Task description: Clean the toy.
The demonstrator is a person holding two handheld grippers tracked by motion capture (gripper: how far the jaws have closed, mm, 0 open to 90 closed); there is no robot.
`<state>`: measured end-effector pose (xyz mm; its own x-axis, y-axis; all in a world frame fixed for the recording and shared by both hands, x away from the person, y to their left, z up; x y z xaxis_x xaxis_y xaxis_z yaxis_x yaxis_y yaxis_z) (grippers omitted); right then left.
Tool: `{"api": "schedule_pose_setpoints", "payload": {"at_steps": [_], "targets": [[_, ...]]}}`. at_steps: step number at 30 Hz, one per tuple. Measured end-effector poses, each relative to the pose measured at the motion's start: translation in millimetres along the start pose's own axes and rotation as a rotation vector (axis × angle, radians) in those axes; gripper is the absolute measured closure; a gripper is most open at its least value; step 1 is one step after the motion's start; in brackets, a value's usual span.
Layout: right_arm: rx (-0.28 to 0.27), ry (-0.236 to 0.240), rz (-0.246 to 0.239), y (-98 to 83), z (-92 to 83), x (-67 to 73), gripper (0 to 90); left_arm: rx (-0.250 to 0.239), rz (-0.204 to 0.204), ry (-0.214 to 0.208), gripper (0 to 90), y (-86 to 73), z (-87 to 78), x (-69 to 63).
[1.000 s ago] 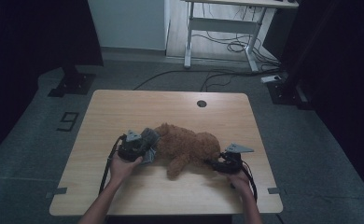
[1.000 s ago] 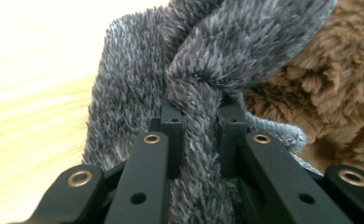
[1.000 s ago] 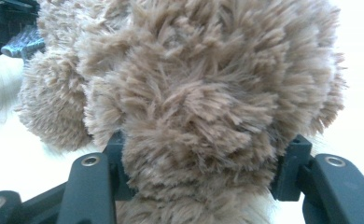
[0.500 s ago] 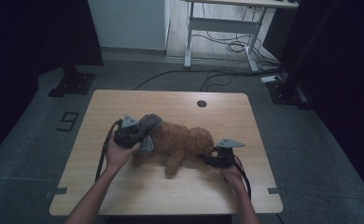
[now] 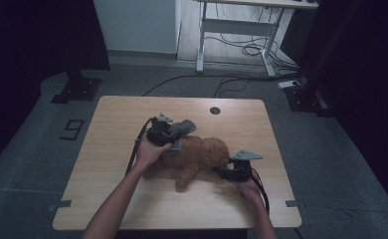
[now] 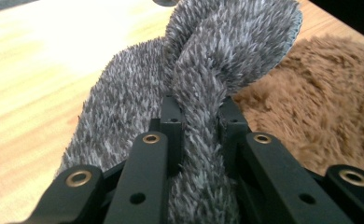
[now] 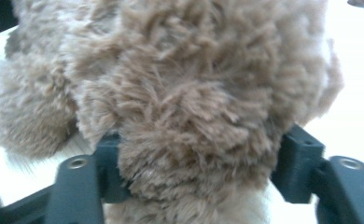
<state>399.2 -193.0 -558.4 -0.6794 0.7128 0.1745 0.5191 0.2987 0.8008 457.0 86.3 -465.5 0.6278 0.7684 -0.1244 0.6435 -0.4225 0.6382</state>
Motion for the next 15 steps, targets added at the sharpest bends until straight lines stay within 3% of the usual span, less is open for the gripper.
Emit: {"api": "schedule_pose_setpoints", "payload": {"at_steps": [4, 6, 11, 15], "targets": [[0.02, -0.01, 0.082, -2.9, -5.4, -0.1, 22.3, -0.017, 0.02, 0.007, 77.0, -17.5, -4.4, -6.9], [0.021, 0.012, 0.115, -4.2, -12.1, -1.9, 19.3, -0.032, 0.039, 0.013, 77.1, -27.6, -6.2, -13.1], [-0.098, 0.065, 0.182, 4.0, -40.8, -6.0, 13.4, -0.074, 0.055, 0.003, 77.2, -46.0, -11.1, -24.9], [-0.122, 0.055, 0.182, 17.6, -45.9, -2.3, 11.9, -0.104, 0.073, -0.004, 77.2, -60.9, -14.9, -35.1]]}}
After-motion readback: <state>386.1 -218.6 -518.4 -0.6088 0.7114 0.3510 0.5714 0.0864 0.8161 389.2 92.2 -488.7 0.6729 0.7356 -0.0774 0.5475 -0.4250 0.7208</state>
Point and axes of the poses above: each handheld gripper's, and its own axes: z roughly forward along the jaws, y roughly out of its top, x roughly to its left, the point moved 3 cm from there along z, roughly forward along the jaws, and after that the axes turned 8 degrees about x, right-handed, at the moved point
